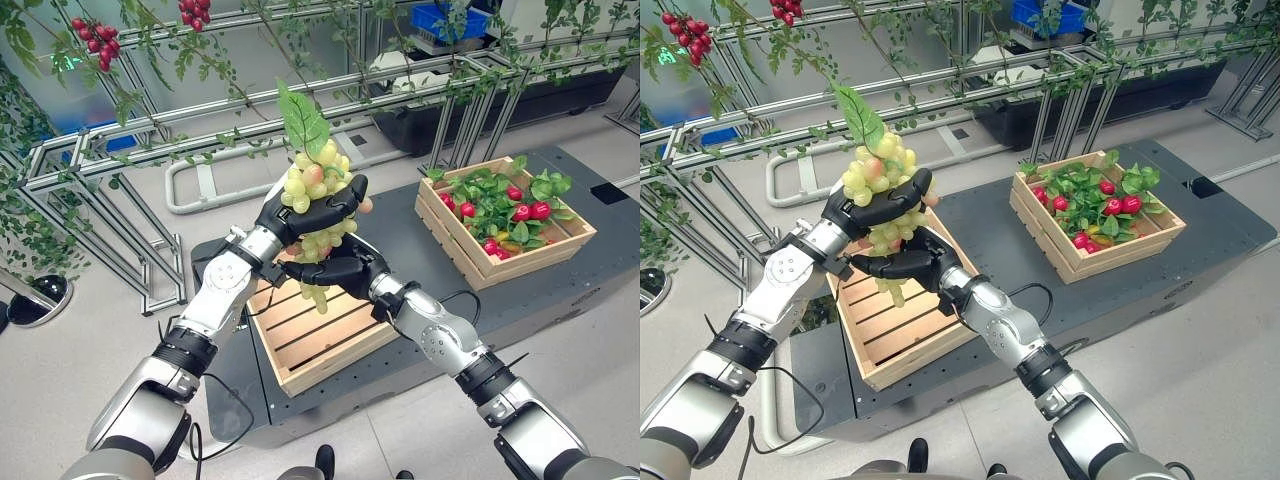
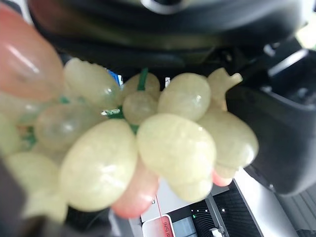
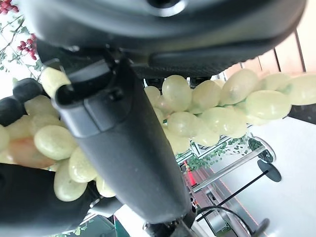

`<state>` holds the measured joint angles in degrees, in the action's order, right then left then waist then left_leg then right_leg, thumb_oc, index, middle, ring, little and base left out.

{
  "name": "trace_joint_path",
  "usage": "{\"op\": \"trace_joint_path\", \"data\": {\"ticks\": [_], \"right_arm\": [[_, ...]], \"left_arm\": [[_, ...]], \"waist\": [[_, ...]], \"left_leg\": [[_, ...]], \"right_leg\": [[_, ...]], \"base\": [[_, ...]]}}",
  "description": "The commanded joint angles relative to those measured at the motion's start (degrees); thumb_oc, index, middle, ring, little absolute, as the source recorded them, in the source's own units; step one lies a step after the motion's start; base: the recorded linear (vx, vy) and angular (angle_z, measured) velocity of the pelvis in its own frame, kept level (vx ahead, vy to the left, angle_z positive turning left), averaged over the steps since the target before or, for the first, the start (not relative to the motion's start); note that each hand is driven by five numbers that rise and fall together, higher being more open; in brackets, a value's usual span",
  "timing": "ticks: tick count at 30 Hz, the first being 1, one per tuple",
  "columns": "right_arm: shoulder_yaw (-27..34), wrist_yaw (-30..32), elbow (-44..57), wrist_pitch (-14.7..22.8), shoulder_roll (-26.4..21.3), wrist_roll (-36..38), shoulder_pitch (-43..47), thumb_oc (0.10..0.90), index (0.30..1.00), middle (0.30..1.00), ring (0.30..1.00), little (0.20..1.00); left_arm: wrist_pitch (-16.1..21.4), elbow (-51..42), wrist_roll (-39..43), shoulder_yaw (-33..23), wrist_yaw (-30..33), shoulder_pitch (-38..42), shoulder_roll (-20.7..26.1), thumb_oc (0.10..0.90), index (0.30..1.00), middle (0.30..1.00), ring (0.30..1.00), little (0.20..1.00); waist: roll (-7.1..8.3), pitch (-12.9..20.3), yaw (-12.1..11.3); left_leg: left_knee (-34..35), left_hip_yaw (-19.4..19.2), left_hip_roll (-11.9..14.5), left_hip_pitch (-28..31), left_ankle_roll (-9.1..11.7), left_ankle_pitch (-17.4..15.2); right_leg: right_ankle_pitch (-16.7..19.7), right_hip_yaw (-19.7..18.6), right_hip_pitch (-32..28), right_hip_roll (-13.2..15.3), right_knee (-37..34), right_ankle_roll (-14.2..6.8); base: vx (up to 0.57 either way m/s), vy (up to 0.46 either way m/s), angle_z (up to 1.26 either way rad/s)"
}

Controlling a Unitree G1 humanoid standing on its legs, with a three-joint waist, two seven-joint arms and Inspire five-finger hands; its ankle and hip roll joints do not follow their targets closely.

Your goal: Pick up the fruits from the basket on one side to the basket on the other side

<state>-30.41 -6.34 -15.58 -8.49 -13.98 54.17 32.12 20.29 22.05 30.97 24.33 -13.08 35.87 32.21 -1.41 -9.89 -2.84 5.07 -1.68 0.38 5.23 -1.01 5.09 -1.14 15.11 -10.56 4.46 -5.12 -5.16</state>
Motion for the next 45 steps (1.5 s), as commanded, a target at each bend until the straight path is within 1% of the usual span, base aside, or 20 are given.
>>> {"op": "trace_joint_path", "data": {"ticks": [1, 8, 9, 10, 12, 14, 15, 16, 17, 18, 19, 20, 21, 22, 33, 35, 37, 39, 41, 45], "right_arm": [[-0.1, -5.5, -0.4, 3.4, 6.7, 7.2, 6.3, 0.8, 0.9, 0.9, 0.9, 0.9], [-0.3, -4.0, -0.4, 5.1, 8.4, 9.9, 6.9, 0.8, 0.9, 0.9, 0.9, 0.9], [-0.1, -3.4, -0.4, 6.3, 8.7, 9.7, 7.2, 0.519, 0.479, 0.479, 0.479, 0.479], [-0.1, -2.9, -0.7, 6.9, 8.7, 9.7, 7.5, 0.4, 0.3, 0.3, 0.3, 0.3], [0.4, -1.8, -0.8, 8.4, 8.6, 9.2, 7.5, 0.4, 0.3, 0.3, 0.3, 0.3], [0.7, -1.1, -0.5, 9.1, 8.5, 8.9, 7.1, 0.4, 0.3, 0.3, 0.3, 0.3], [0.7, -1.0, -0.2, 9.1, 8.5, 8.7, 6.9, 0.4, 0.3, 0.3, 0.3, 0.3], [0.9, -0.7, 0.3, 9.2, 8.3, 8.5, 6.4, 0.4, 0.3, 0.3, 0.3, 0.3], [1.0, -0.4, 0.4, 9.4, 8.3, 8.5, 6.3, 0.4, 0.3, 0.3, 0.3, 0.3], [1.3, 0.0, 0.6, 9.4, 8.0, 8.7, 6.2, 0.4, 0.3, 0.3, 0.3, 0.3], [1.4, 0.0, 0.6, 9.5, 7.9, 8.7, 6.2, 0.4, 0.3, 0.3, 0.3, 0.3], [1.5, 0.1, 0.6, 9.7, 7.7, 8.8, 6.1, 0.4, 0.3, 0.3, 0.3, 0.3], [1.8, 0.1, 0.4, 9.8, 7.5, 9.0, 6.1, 0.4, 0.3, 0.3, 0.3, 0.3], [1.9, 0.4, 0.2, 10.1, 7.4, 9.0, 6.2, 0.4, 0.3, 0.3, 0.3, 0.3], [2.6, 2.0, -0.2, 11.3, 6.7, 9.2, 6.0, 0.4, 0.3, 0.3, 0.3, 0.3], [2.9, 2.4, -0.1, 11.5, 6.4, 8.2, 5.7, 0.4, 0.3, 0.3, 0.3, 0.3], [3.0, 2.3, -0.2, 12.1, 6.3, 8.1, 5.3, 0.4, 0.3, 0.3, 0.3, 0.3], [3.2, 2.4, -0.1, 12.3, 6.2, 7.8, 5.0, 0.4, 0.3, 0.3, 0.3, 0.3], [3.2, 3.3, 0.1, 12.7, 6.3, 7.2, 4.6, 0.4, 0.3, 0.3, 0.3, 0.3], [3.5, 4.5, 0.1, 13.4, 5.6, 6.7, 4.2, 0.4, 0.3, 0.3, 0.3, 0.3]], "left_arm": [[4.2, 1.8, 1.1, 1.1, 1.0, 13.4, -2.5, 0.4, 0.3, 0.3, 0.3, 0.3], [3.2, 0.7, 0.9, 2.2, 1.7, 13.7, -4.3, 0.4, 0.3, 0.3, 0.3, 0.3], [3.2, 1.0, 0.8, 2.3, 1.8, 13.7, -4.5, 0.4, 0.3, 0.3, 0.3, 0.3], [3.1, 1.1, 0.9, 2.4, 2.0, 13.7, -4.6, 0.4, 0.3, 0.3, 0.3, 0.3], [2.7, 1.7, 0.9, 2.2, 2.6, 13.5, -4.6, 0.4, 0.3, 0.3, 0.3, 0.3], [2.0, 2.0, 1.0, 1.9, 3.6, 12.9, -4.7, 0.4, 0.3, 0.3, 0.3, 0.3], [1.9, 2.1, 0.8, 1.7, 3.8, 12.6, -4.7, 0.424, 0.335, 0.335, 0.335, 0.335], [1.7, 2.4, 0.5, 1.5, 4.1, 12.1, -4.8, 0.519, 0.479, 0.479, 0.479, 0.479], [1.6, 2.5, 0.4, 1.4, 4.2, 11.8, -4.8, 0.544, 0.516, 0.516, 0.516, 0.516], [1.7, 3.0, 0.4, 1.1, 4.0, 11.4, -4.7, 0.58, 0.571, 0.571, 0.571, 0.571], [1.7, 3.3, 0.4, 1.0, 4.0, 11.2, -4.7, 0.58, 0.571, 0.571, 0.571, 0.571], [1.7, 3.6, 0.3, 0.9, 3.9, 11.0, -4.6, 0.598, 0.596, 0.596, 0.596, 0.596], [1.6, 4.1, 0.3, 0.8, 3.7, 10.9, -4.6, 0.715, 0.773, 0.773, 0.773, 0.773], [0.7, 4.5, 0.6, 0.7, 3.7, 10.8, -4.7, 0.8, 0.9, 0.9, 0.9, 0.9], [0.1, 6.4, 0.1, 0.9, 4.4, 10.6, -4.5, 0.8, 0.9, 0.9, 0.9, 0.9], [-0.8, 6.2, -0.1, 0.6, 4.7, 10.2, -4.5, 0.8, 0.9, 0.9, 0.9, 0.9], [-2.7, 6.4, 1.5, 0.5, 4.4, 10.0, -4.6, 0.8, 0.9, 0.9, 0.9, 0.9], [-4.2, 6.8, -0.7, 0.2, 5.4, 9.6, -5.0, 0.8, 0.9, 0.9, 0.9, 0.9], [-3.8, 7.6, -5.6, 0.6, 6.5, 9.3, -4.5, 0.8, 0.9, 0.9, 0.9, 0.9], [-4.3, 8.9, -5.1, 0.7, 6.1, 9.6, -2.6, 0.8, 0.9, 0.9, 0.9, 0.9]], "waist": [[0.68, 8.8, -1.1], [0.74, 8.8, -1.3], [0.74, 8.9, -1.3], [0.73, 8.9, -1.3], [0.75, 9.0, -1.2], [0.76, 9.1, -1.2], [0.76, 9.1, -1.1], [0.77, 9.0, -1.0], [0.78, 9.0, -1.0], [0.79, 9.0, -1.0], [0.8, 9.0, -1.0], [0.82, 9.0, -1.0], [0.83, 9.0, -1.0], [0.85, 8.9, -0.9], [0.73, 8.9, -0.6], [0.72, 8.9, -0.6], [0.77, 8.9, -0.5], [0.76, 8.9, -0.3], [0.75, 8.9, -0.1], [0.69, 8.9, 0.4]], "left_leg": [[-0.1, 0.9, 0.8, 1.5, 1.9, -5.8], [-0.1, 1.1, 0.7, 1.3, 1.8, -5.8], [-0.1, 1.2, 0.7, 1.3, 1.8, -5.8], [-0.1, 1.1, 0.7, 1.4, 1.8, -5.8], [-0.1, 1.0, 0.8, 1.4, 1.7, -5.9], [-0.1, 0.8, 0.8, 1.4, 1.7, -5.9], [-0.1, 0.8, 0.8, 1.4, 1.7, -5.9], [-0.1, 0.8, 0.9, 1.4, 1.6, -5.9], [-0.1, 0.8, 0.9, 1.4, 1.6, -5.9], [-0.1, 0.7, 0.9, 1.3, 1.6, -5.9], [-0.1, 0.7, 0.9, 1.3, 1.6, -5.9], [-0.1, 0.6, 1.0, 1.3, 1.6, -5.9], [-0.1, 0.6, 1.0, 1.3, 1.6, -5.9], [-0.1, 0.6, 1.0, 1.4, 1.6, -5.9], [-0.1, 0.4, 1.2, 1.6, 1.6, -6.0], [-0.1, 0.4, 1.2, 1.6, 1.6, -6.0], [-0.1, 0.2, 1.2, 1.6, 1.6, -6.0], [-0.1, 0.1, 1.2, 1.5, 1.6, -6.0], [-0.1, -0.3, 1.4, 1.5, 1.6, -5.9], [-0.1, -1.0, 1.8, 1.6, 1.8, -5.8]], "right_leg": [[0.8, 2.3, -0.2, 3.4, 0.1, 2.3], [0.8, 2.4, -0.1, 3.4, 0.1, 2.4], [0.7, 2.3, -0.1, 3.4, 0.1, 2.4], [0.8, 2.3, -0.1, 3.5, 0.1, 2.4], [0.8, 2.2, -0.1, 3.5, 0.1, 2.3], [0.8, 2.1, 0.0, 3.5, 0.1, 2.3], [0.8, 2.0, 0.1, 3.5, 0.1, 2.3], [0.8, 2.0, 0.2, 3.5, 0.1, 2.3], [0.8, 2.0, 0.2, 3.4, 0.1, 2.3], [0.8, 1.9, 0.2, 3.4, 0.1, 2.4], [0.7, 1.9, 0.2, 3.5, 0.1, 2.4], [0.7, 1.9, 0.3, 3.5, 0.1, 2.4], [0.7, 1.9, 0.3, 3.4, 0.1, 2.4], [0.7, 1.9, 0.2, 3.4, 0.1, 2.5], [0.7, 1.7, 0.2, 3.4, 0.1, 2.5], [0.7, 1.6, 0.2, 3.4, 0.1, 2.5], [0.8, 1.6, 0.3, 3.4, 0.1, 2.5], [0.8, 1.5, 0.5, 3.3, 0.1, 2.4], [0.8, 1.3, 0.6, 3.2, 0.1, 2.4], [0.9, 0.9, 0.9, 3.0, 0.1, 2.5]], "base": [[0.0, 0.0, 0.0], [0.0, 0.0, 0.0], [0.0, 0.0, 0.0], [0.0, 0.0, 0.0], [0.0, 0.0, 0.0], [0.0, 0.0, 0.0], [0.0, 0.0, 0.0], [0.0, 0.0, 0.0], [0.0, 0.0, 0.0], [0.0, 0.0, 0.0], [0.0, 0.0, 0.0], [0.0, 0.0, 0.0], [0.0, 0.0, 0.0], [0.0, 0.0, 0.0], [0.0, 0.0, 0.0], [0.0, 0.0, 0.0], [0.0, 0.0, 0.0], [-0.02, -0.007, 0.0], [-0.02, -0.008, 0.0], [-0.02, -0.007, -0.01]]}}
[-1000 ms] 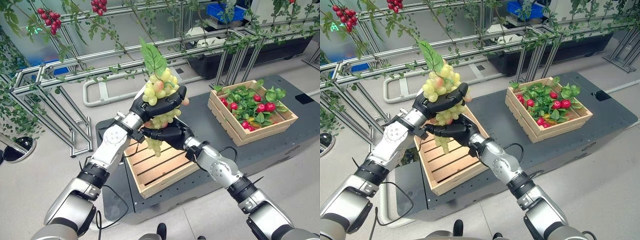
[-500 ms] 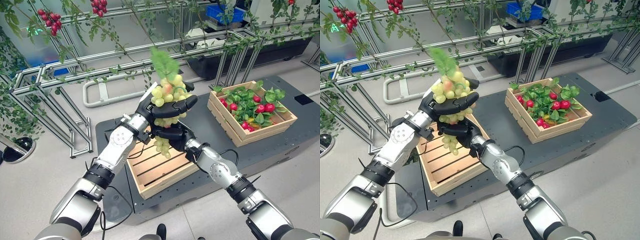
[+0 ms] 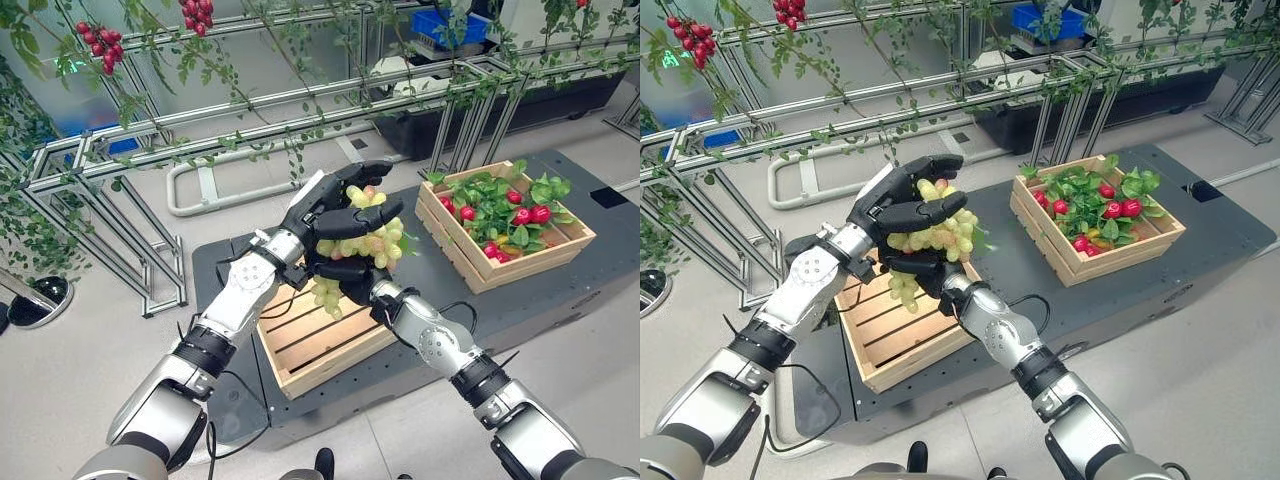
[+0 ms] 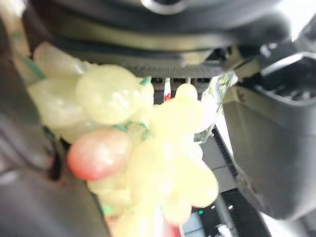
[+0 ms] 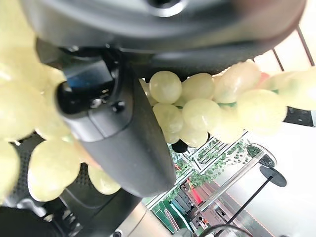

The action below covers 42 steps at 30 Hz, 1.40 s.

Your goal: Pick up the fruits from the basket on one side to the basket on the other side

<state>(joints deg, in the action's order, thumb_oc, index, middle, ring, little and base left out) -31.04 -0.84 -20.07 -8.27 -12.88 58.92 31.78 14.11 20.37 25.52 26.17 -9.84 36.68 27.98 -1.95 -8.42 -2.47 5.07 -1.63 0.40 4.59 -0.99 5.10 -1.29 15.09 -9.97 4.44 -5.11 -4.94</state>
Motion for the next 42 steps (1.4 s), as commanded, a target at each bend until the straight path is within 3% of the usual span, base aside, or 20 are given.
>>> {"op": "trace_joint_path", "data": {"ticks": [1, 12, 14, 18, 24, 27, 34, 39, 42], "right_arm": [[4.3, -1.1, 4.4, 13.2, 4.4, 1.8, 4.4, 0.4, 0.3, 0.3, 0.3, 0.3], [7.8, -3.0, 2.9, 13.5, 0.4, -0.1, -0.4, 0.4, 0.3, 0.3, 0.3, 0.3], [8.9, -3.3, 3.3, 13.6, -0.2, -1.0, -1.9, 0.4, 0.3, 0.3, 0.3, 0.3], [10.6, -2.7, 2.9, 12.4, -1.5, -3.6, -4.1, 0.4, 0.3, 0.3, 0.3, 0.3], [12.6, -4.3, 2.8, 11.6, -4.0, -4.5, -6.7, 0.4, 0.3, 0.3, 0.3, 0.3], [14.0, -5.0, 2.8, 11.5, -5.3, -3.7, -7.8, 0.4, 0.3, 0.3, 0.3, 0.3], [16.7, -5.8, 4.6, 13.1, -6.0, -4.8, -11.7, 0.4, 0.3, 0.3, 0.3, 0.3], [22.7, -7.9, 12.0, 13.7, -6.3, -7.2, -19.4, 0.4, 0.3, 0.3, 0.3, 0.3], [25.7, -9.9, 16.0, 13.2, -7.2, -7.8, -22.7, 0.4, 0.3, 0.3, 0.3, 0.3]], "left_arm": [[2.1, 10.8, 0.5, -1.2, 3.0, 8.8, 1.8, 0.8, 0.9, 0.9, 0.9, 0.9], [3.0, 9.1, 4.7, -3.2, 2.2, 5.8, 1.0, 0.8, 0.9, 0.9, 0.9, 0.9], [3.5, 7.7, 5.8, -4.5, 3.8, 4.4, 0.3, 0.8, 0.9, 0.9, 0.9, 0.9], [3.4, 7.9, 0.3, -7.0, 14.7, 2.2, -0.7, 0.8, 0.9, 0.9, 0.9, 0.9], [3.8, 7.6, -0.8, -8.4, 19.4, 0.8, -2.0, 0.8, 0.9, 0.9, 0.9, 0.9], [5.8, 9.5, -3.2, -8.4, 21.9, 1.8, -2.5, 0.8, 0.9, 0.9, 0.9, 0.9], [9.7, 8.4, -2.9, -8.8, 20.7, 0.9, -2.5, 0.8, 0.9, 0.9, 0.9, 0.9], [11.5, -0.1, -3.1, -11.6, 19.4, -7.4, -4.5, 0.8, 0.9, 0.9, 0.9, 0.9], [12.7, -4.2, 0.2, -13.1, 12.0, -13.8, -5.9, 0.8, 0.9, 0.9, 0.9, 0.9]], "waist": [[1.19, 7.4, 0.2], [1.47, 7.7, 2.5], [1.64, 7.6, 3.1], [2.11, 7.5, 4.3], [2.54, 7.5, 5.9], [2.59, 7.3, 7.5], [2.45, 7.2, 9.3], [2.81, 6.8, 11.0], [3.58, 6.3, 11.3]], "left_leg": [[-0.1, -1.3, 1.9, 2.3, 1.8, -5.9], [-0.1, -3.7, 3.2, 3.1, 2.1, -5.8], [-0.1, -4.2, 3.5, 3.2, 2.1, -5.9], [-0.1, -5.3, 4.0, 3.5, 2.1, -5.9], [-0.1, -7.2, 4.8, 3.5, 2.3, -5.7], [-0.1, -8.6, 5.2, 3.7, 2.5, -5.6], [-0.1, -10.7, 5.6, 3.9, 2.6, -6.1], [-0.1, -12.9, 6.4, 4.7, 2.6, -6.3], [-1.3, -13.6, 7.3, 5.6, 3.0, -5.2]], "right_leg": [[1.0, 0.7, 0.3, 3.0, 0.1, 2.3], [1.0, -2.4, 1.1, 1.6, 0.1, 2.9], [1.1, -3.3, 1.4, 1.2, 0.1, 3.1], [1.1, -5.1, 1.9, 0.4, 0.1, 3.3], [1.5, -6.8, 2.8, -0.2, 0.1, 3.3], [1.8, -8.3, 3.4, -0.6, 0.1, 3.4], [2.0, -9.9, 4.3, -1.0, 0.1, 3.2], [2.0, -11.8, 4.7, -2.2, 0.1, 3.7], [1.6, -13.3, 4.4, -3.6, 0.5, 4.9]], "base": [[-0.04, -0.011, -0.02], [-0.01, -0.011, -0.1], [-0.01, -0.023, -0.19], [-0.01, -0.023, -0.32], [-0.02, -0.029, -0.3], [-0.01, -0.01, -0.27], [0.01, -0.016, -0.19], [0.06, -0.068, -0.18], [0.07, -0.148, -0.27]]}}
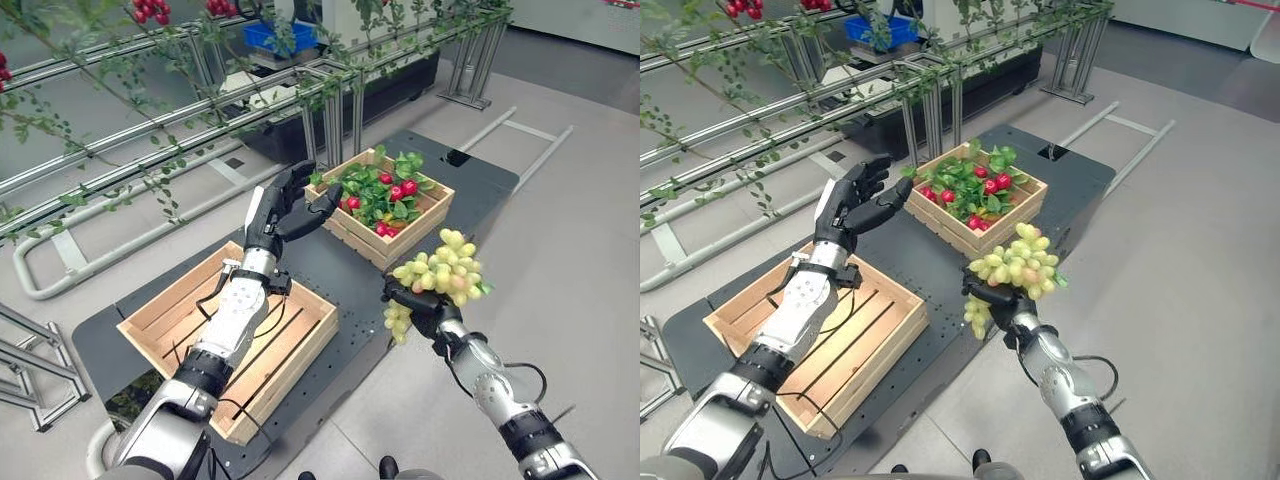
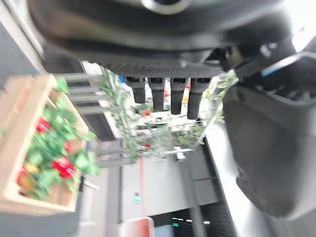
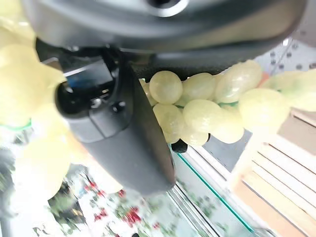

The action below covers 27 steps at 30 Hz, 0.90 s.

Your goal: Pick up the fruits from the basket on one side to the basket on the other side

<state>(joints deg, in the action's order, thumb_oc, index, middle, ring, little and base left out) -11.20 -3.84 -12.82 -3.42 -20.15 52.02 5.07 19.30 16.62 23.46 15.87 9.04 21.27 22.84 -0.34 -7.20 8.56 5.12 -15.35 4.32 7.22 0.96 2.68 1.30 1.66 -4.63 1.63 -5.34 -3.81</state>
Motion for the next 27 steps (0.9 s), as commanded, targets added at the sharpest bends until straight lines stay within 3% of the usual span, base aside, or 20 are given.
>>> {"op": "trace_joint_path", "data": {"ticks": [1, 3, 4, 5, 6, 7, 8, 10, 17, 27], "right_arm": [[7.5, -7.8, 11.3, 8.0, -0.7, -0.9, 2.1, 0.4, 0.3, 0.3, 0.3, 0.3], [9.2, -8.6, 13.3, 8.5, -1.8, 0.1, 0.1, 0.4, 0.3, 0.3, 0.3, 0.3], [10.0, -8.8, 13.8, 9.0, -2.4, 1.1, -0.5, 0.4, 0.3, 0.3, 0.3, 0.3], [9.9, -8.6, 13.8, 8.9, -2.8, 1.9, -0.3, 0.4, 0.3, 0.3, 0.3, 0.3], [9.6, -8.6, 13.7, 8.6, -3.0, 2.3, -0.1, 0.4, 0.3, 0.3, 0.3, 0.3], [8.1, -10.1, 13.3, 7.2, -3.2, 3.0, 1.3, 0.4, 0.3, 0.3, 0.3, 0.3], [7.1, -10.2, 12.9, 7.4, -2.7, 2.3, 2.1, 0.4, 0.3, 0.3, 0.3, 0.3], [6.1, -8.3, 12.5, 8.6, -1.8, 1.2, 2.2, 0.4, 0.3, 0.3, 0.3, 0.3], [6.3, -8.8, 13.4, 10.2, -0.9, 1.0, -0.9, 0.4, 0.3, 0.3, 0.3, 0.3], [9.0, -7.0, 18.9, 9.7, -0.2, 0.8, -2.9, 0.4, 0.3, 0.3, 0.3, 0.3]], "left_arm": [[7.6, -2.9, 2.4, -3.3, -7.9, -2.4, -1.3, 0.8, 0.9, 0.9, 0.9, 0.9], [7.0, -3.8, 3.6, -3.9, -9.6, -6.5, -1.9, 0.8, 0.9, 0.9, 0.9, 0.9], [5.9, -3.0, 4.0, -4.4, -9.9, -9.1, -2.5, 0.8, 0.9, 0.9, 0.9, 0.9], [5.2, -1.8, 5.4, -4.8, -9.0, -11.1, -2.9, 0.8, 0.9, 0.9, 0.9, 0.9], [5.2, -1.3, 6.0, -5.2, -8.2, -12.1, -3.0, 0.8, 0.9, 0.9, 0.9, 0.9], [6.4, -0.8, 6.2, -6.9, -6.1, -15.4, -3.3, 0.8, 0.9, 0.9, 0.9, 0.9], [6.1, -1.8, 6.9, -8.7, -6.2, -17.6, -3.1, 0.8, 0.9, 0.9, 0.9, 0.9], [5.1, -1.9, 6.8, -9.5, -5.9, -18.3, -3.4, 0.8, 0.9, 0.9, 0.9, 0.9], [6.2, -3.2, 3.9, -9.7, -0.7, -17.3, -2.1, 0.8, 0.9, 0.9, 0.9, 0.9], [6.1, -8.3, 4.8, -10.6, -7.1, -16.3, -1.2, 0.8, 0.9, 0.9, 0.9, 0.9]], "waist": [[2.56, 4.5, 0.0], [3.62, 3.1, -0.8], [4.16, 2.1, -1.6], [4.14, 1.2, -2.8], [4.03, 0.9, -3.5], [3.38, 0.1, -5.8], [2.86, -0.5, -7.3], [2.74, -0.8, -8.1], [1.64, 1.2, -7.0], [0.94, 2.2, -4.4]], "left_leg": [[-6.6, 1.1, 3.9, 0.8, 1.5, -1.7], [-16.2, 4.0, 4.1, -3.0, 1.3, -1.4], [-21.1, 7.8, 2.7, -5.7, 0.4, -1.8], [-22.5, 13.5, -0.8, -7.2, -0.9, -2.8], [-22.3, 16.6, -3.0, -7.7, -1.6, -3.4], [-16.3, 26.3, -8.5, -7.9, -3.1, -3.7], [-11.6, 30.1, -10.2, -8.6, -3.3, -3.3], [-12.7, 30.8, -11.9, -8.7, -4.4, -5.5], [-2.6, 31.0, -10.5, -3.8, -4.9, -3.0], [-2.0, 26.3, -10.6, -2.3, -6.3, -4.8]], "right_leg": [[-1.2, -0.9, -0.6, -1.4, 1.8, 4.7], [-1.0, -2.3, -0.4, -2.0, 2.5, 5.8], [-0.5, -4.1, -0.3, -2.2, 2.8, 6.1], [0.2, -6.7, -0.5, -2.5, 2.8, 5.8], [0.5, -8.3, -0.4, -2.8, 3.0, 5.6], [0.7, -13.0, 0.0, -4.2, 4.5, 5.3], [0.3, -14.8, 0.1, -5.3, 5.1, 5.3], [-0.1, -15.4, 0.9, -4.9, 5.7, 4.8], [0.8, -13.8, 1.5, -4.3, 3.2, 3.2], [2.0, -15.7, 2.5, -3.4, 3.7, 1.6]], "base": [[0.03, -0.215, -0.41], [-0.01, -0.147, -0.56], [-0.02, 0.001, -0.63], [-0.01, 0.064, -0.63], [0.0, 0.191, -0.78], [-0.02, 0.216, -1.54], [-0.02, 0.208, -1.93], [-0.07, 0.177, -1.89], [-0.04, 0.129, -0.47], [-0.04, 0.144, -0.01]]}}
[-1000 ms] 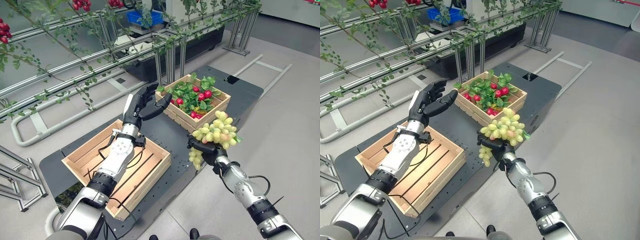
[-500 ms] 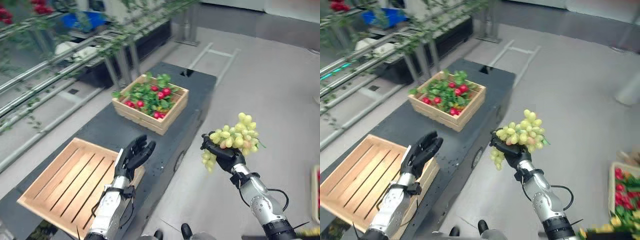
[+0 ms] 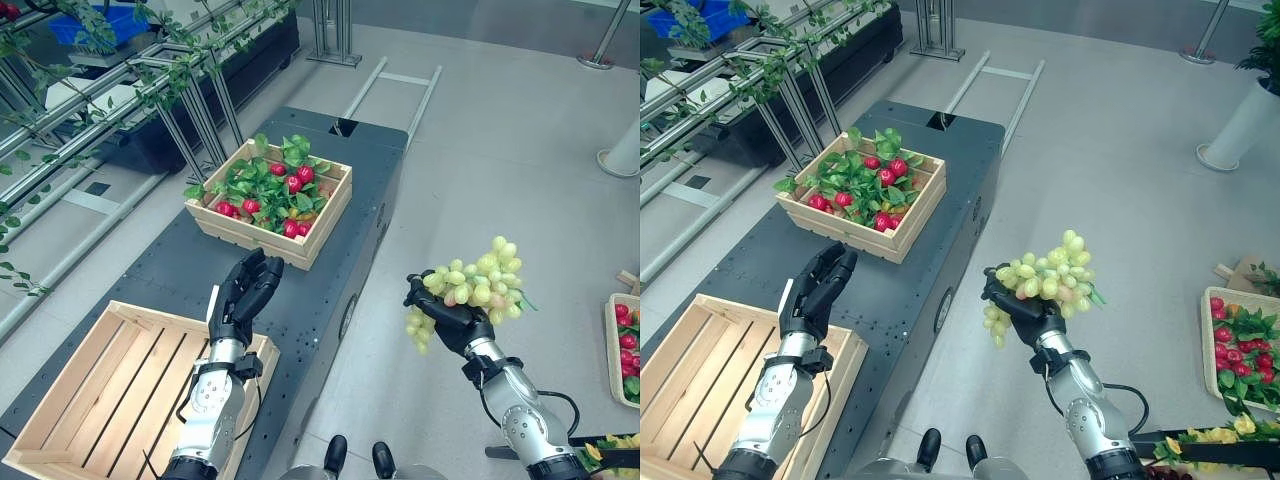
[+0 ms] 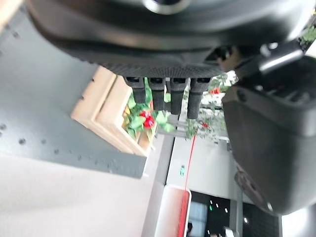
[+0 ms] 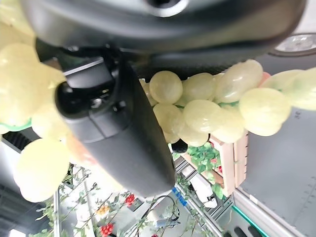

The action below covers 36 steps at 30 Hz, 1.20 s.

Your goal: Pick up the fruits from the basket on one side to the basket on the other side

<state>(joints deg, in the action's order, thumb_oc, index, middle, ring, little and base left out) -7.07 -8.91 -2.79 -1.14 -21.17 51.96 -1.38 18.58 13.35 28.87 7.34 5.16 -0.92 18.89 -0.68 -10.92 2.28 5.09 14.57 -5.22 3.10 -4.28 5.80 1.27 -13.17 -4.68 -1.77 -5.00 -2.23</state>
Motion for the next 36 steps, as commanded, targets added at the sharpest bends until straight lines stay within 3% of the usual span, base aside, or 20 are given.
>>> {"op": "trace_joint_path", "data": {"ticks": [1, 4, 6, 7, 8, 11, 12, 15, 18, 26, 31, 34, 35, 36], "right_arm": [[5.0, -2.8, 9.8, 7.1, 1.1, 0.8, 2.8, 0.4, 0.3, 0.3, 0.3, 0.3], [5.2, -5.3, 11.1, 5.6, 1.0, 2.2, 2.1, 0.4, 0.3, 0.3, 0.3, 0.3], [4.8, -7.6, 11.6, 4.4, 0.8, 3.0, 2.5, 0.4, 0.3, 0.3, 0.3, 0.3], [4.0, -10.7, 10.5, 3.3, 0.5, 3.6, 3.8, 0.4, 0.3, 0.3, 0.3, 0.3], [2.4, -13.6, 9.1, 2.7, 0.3, 3.1, 5.2, 0.4, 0.3, 0.3, 0.3, 0.3], [0.4, -15.2, 9.1, 1.9, 0.9, 1.1, 5.8, 0.4, 0.3, 0.3, 0.3, 0.3], [-0.8, -15.7, 8.8, 1.8, 1.4, -0.4, 5.8, 0.4, 0.3, 0.3, 0.3, 0.3], [-1.7, -16.6, 7.4, 2.6, 1.3, -1.2, 5.9, 0.4, 0.3, 0.3, 0.3, 0.3], [-2.5, -17.5, 6.8, 0.1, -0.7, -0.7, 9.2, 0.4, 0.3, 0.3, 0.3, 0.3], [-2.5, -22.6, 7.7, -4.7, -2.1, -0.2, 6.1, 0.4, 0.3, 0.3, 0.3, 0.3], [-2.2, -26.9, 9.2, -7.6, -2.0, 0.0, 2.9, 0.4, 0.3, 0.3, 0.3, 0.3], [-3.7, -28.0, 8.5, -8.7, -2.9, 0.1, 3.9, 0.4, 0.3, 0.3, 0.3, 0.3], [-4.4, -27.8, 8.5, -8.8, -3.0, -0.1, 4.4, 0.4, 0.3, 0.3, 0.3, 0.3], [-4.7, -27.8, 8.3, -8.8, -3.0, -0.2, 4.8, 0.4, 0.3, 0.3, 0.3, 0.3]], "left_arm": [[6.9, -5.4, -1.2, -1.6, -3.2, 6.7, 3.2, 0.8, 0.9, 0.9, 0.9, 0.9], [6.3, -6.1, -2.5, -1.0, -1.6, 7.3, 4.2, 0.8, 0.9, 0.9, 0.9, 0.9], [6.2, -6.5, -2.3, -1.2, 0.0, 7.1, 5.3, 0.8, 0.9, 0.9, 0.9, 0.9], [6.7, -6.5, -2.8, -2.2, 2.7, 6.3, 6.0, 0.8, 0.9, 0.9, 0.9, 0.9], [6.7, -6.6, -1.6, -4.0, 4.4, 5.6, 6.5, 0.8, 0.9, 0.9, 0.9, 0.9], [5.9, -6.6, -0.2, -6.1, 5.0, 4.7, 6.1, 0.8, 0.9, 0.9, 0.9, 0.9], [5.6, -6.1, -0.3, -6.3, 5.7, 4.5, 5.4, 0.8, 0.9, 0.9, 0.9, 0.9], [5.6, -5.4, -1.1, -5.1, 6.8, 5.4, 4.6, 0.8, 0.9, 0.9, 0.9, 0.9], [4.5, -5.5, -2.4, -1.5, 9.8, 8.0, 2.8, 0.8, 0.9, 0.9, 0.9, 0.9], [2.9, -4.8, 1.2, 0.9, 7.7, 6.4, 0.2, 0.8, 0.9, 0.9, 0.9, 0.9], [2.7, -5.3, 1.7, 0.8, 6.3, 3.2, 0.0, 0.8, 0.9, 0.9, 0.9, 0.9], [3.4, -6.2, 2.9, -0.2, 7.3, 1.4, 0.3, 0.8, 0.9, 0.9, 0.9, 0.9], [3.7, -6.8, 2.6, -0.3, 7.7, 1.1, 0.1, 0.8, 0.9, 0.9, 0.9, 0.9], [3.7, -7.1, 2.6, -0.5, 7.9, 1.1, 0.1, 0.8, 0.9, 0.9, 0.9, 0.9]], "waist": [[1.1, 5.6, 2.7], [1.03, 5.1, 3.4], [1.08, 4.6, 2.7], [0.84, 3.8, 1.0], [0.51, 3.4, -0.8], [1.23, 4.1, -2.6], [2.36, 4.9, -3.4], [3.56, 5.9, -4.4], [3.97, 5.6, -3.7], [4.99, 6.7, -2.8], [5.73, 6.8, -2.3], [6.17, 5.7, -3.9], [5.98, 5.5, -4.5], [5.92, 5.5, -4.7]], "left_leg": [[-1.6, -4.7, -1.1, 1.9, -1.2, -7.9], [-0.5, -6.8, -1.0, 2.5, -1.2, -7.7], [-0.1, -9.3, -0.5, 2.9, -1.0, -7.9], [-0.1, -13.0, 0.2, 3.4, -0.8, -8.0], [-0.1, -15.9, 0.6, 3.6, -0.7, -7.6], [-1.8, -17.8, 0.4, 2.1, -0.6, -8.0], [-3.9, -18.5, 0.2, -0.1, -0.2, -8.2], [-5.4, -19.5, 0.8, -2.4, 1.4, -8.3], [-4.1, -20.5, 1.9, -2.7, 2.2, -7.1], [-3.4, -19.2, 1.8, -1.2, 2.4, -7.3], [-10.2, -19.7, 1.5, -2.7, 3.2, -9.2], [-21.4, -11.5, -1.0, -6.7, 2.8, -10.7], [-21.5, -8.8, -1.5, -7.4, 2.6, -9.2], [-19.7, -7.7, -1.7, -6.8, 2.3, -9.8]], "right_leg": [[2.8, -1.5, 3.6, 0.3, 3.8, -0.8], [5.1, -0.5, 5.5, 1.3, 3.5, -2.0], [6.2, 5.2, 7.6, 2.2, 7.0, -3.2], [4.5, 14.5, 8.6, 3.7, 15.1, -3.5], [0.6, 19.9, 8.5, 4.3, 23.4, -2.7], [-3.4, 22.2, 6.9, 3.7, 27.5, -2.1], [-4.5, 22.0, 3.5, 3.7, 22.6, -1.6], [-5.7, 22.4, -2.6, 4.2, 8.5, -0.3], [-3.5, 20.0, -2.6, 2.8, 2.6, 0.9], [-2.3, 19.5, -2.7, 1.4, 0.0, 2.3], [-1.5, 19.0, -2.6, 1.3, 0.0, 2.6], [-0.2, 14.7, -2.1, 1.4, 0.1, 2.9], [0.2, 13.0, -1.8, 1.0, 0.2, 2.9], [0.2, 12.7, -1.6, 1.0, 0.2, 2.7]], "base": [[-0.09, 0.236, -0.32], [-0.11, 0.126, -0.38], [-0.18, 0.075, -0.85], [-0.19, 0.08, -1.43], [-0.19, 0.064, -1.92], [-0.09, -0.038, -1.64], [-0.05, -0.128, -1.15], [-0.03, -0.136, -0.88], [-0.09, -0.144, -0.42], [0.01, -0.121, -0.07], [0.0, -0.09, 0.05], [-0.08, 0.019, -0.04], [-0.07, 0.052, -0.39], [-0.07, 0.089, -0.78]]}}
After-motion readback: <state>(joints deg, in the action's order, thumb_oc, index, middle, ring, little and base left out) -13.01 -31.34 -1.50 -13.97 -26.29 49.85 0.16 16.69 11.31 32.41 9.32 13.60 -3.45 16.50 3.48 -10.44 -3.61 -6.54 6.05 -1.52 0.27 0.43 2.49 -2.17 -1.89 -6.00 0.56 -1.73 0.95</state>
